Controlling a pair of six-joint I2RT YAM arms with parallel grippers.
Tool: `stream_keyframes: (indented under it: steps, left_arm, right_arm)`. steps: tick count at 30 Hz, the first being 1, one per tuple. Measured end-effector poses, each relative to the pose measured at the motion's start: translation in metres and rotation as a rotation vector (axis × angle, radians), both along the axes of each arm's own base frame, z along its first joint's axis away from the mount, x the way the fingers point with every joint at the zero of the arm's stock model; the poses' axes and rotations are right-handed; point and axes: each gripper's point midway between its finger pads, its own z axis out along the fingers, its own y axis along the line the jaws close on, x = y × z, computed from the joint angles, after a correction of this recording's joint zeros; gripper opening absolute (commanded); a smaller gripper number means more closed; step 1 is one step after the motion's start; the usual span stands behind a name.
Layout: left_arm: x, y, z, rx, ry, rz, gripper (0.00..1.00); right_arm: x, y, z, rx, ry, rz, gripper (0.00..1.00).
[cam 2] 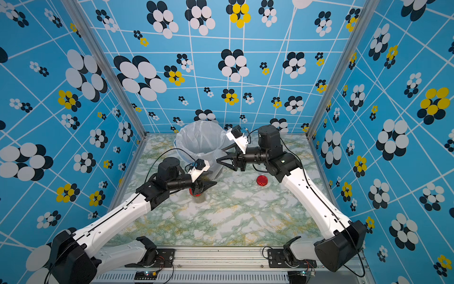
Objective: Empty moldy mung beans from jars
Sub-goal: Unscrew the lid from the jar.
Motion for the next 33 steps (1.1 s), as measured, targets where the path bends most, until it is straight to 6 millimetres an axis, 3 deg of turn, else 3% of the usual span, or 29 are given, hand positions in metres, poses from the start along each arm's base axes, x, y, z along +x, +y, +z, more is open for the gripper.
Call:
stream_keyframes:
  steps: [12, 26, 29, 31, 33]
  left_arm:
    - [-0.014, -0.005, -0.004, -0.013, 0.023, -0.12, 0.36]
    - [-0.012, -0.007, -0.012, 0.012, 0.052, -0.131, 0.34]
    - [-0.011, -0.007, -0.013, 0.017, 0.048, -0.125, 0.34]
    - [-0.01, -0.007, -0.013, 0.02, 0.045, -0.122, 0.33]
    - [-0.009, -0.006, -0.014, 0.025, 0.051, -0.114, 0.33]
  right_arm:
    - [-0.019, -0.009, -0.006, -0.097, -0.094, 0.16, 0.37]
    - [-0.012, -0.02, -0.018, -0.137, -0.096, 0.185, 0.39]
    - [-0.011, -0.022, -0.02, -0.146, -0.108, 0.182, 0.45]
    - [-0.01, -0.023, -0.021, -0.151, -0.107, 0.181, 0.62]
    - [-0.008, -0.024, -0.023, -0.16, -0.099, 0.175, 0.7]
